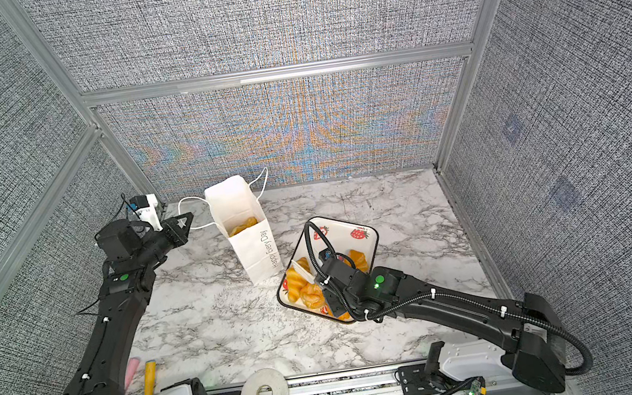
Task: Place the fake bread into the paper bag
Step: 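Lower the tongs with the right gripper onto the round knotted bun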
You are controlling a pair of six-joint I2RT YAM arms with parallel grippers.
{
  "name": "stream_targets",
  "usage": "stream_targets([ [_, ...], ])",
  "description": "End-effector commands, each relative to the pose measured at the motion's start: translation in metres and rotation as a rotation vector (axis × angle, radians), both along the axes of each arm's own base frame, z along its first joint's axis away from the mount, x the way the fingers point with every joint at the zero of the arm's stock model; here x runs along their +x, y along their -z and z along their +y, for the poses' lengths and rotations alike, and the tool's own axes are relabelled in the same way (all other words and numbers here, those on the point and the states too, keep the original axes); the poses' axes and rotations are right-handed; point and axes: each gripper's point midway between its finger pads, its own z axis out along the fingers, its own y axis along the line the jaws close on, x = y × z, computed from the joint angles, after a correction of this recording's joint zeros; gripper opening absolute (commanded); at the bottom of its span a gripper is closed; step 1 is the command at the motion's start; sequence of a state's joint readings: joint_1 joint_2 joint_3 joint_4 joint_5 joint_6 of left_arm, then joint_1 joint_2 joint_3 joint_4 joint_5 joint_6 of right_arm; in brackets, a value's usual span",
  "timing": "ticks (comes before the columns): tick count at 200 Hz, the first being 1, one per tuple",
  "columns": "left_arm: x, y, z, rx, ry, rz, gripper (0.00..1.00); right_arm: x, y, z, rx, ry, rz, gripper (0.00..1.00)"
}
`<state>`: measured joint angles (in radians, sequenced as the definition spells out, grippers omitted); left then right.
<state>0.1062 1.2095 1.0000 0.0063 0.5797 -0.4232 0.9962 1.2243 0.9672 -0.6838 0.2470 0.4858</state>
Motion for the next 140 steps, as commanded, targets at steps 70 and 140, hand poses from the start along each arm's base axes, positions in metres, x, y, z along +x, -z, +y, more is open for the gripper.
stream_targets([
  [70,-0.001,-0.005,-0.002,0.001,0.012,-0.023,0.00,-0.011,0.019,0.000,-0.072,-0.067,0.076,0.55],
  [140,-0.001,-0.006,-0.002,0.003,0.011,-0.027,0.00,-0.020,0.029,-0.002,-0.102,-0.109,0.125,0.56],
])
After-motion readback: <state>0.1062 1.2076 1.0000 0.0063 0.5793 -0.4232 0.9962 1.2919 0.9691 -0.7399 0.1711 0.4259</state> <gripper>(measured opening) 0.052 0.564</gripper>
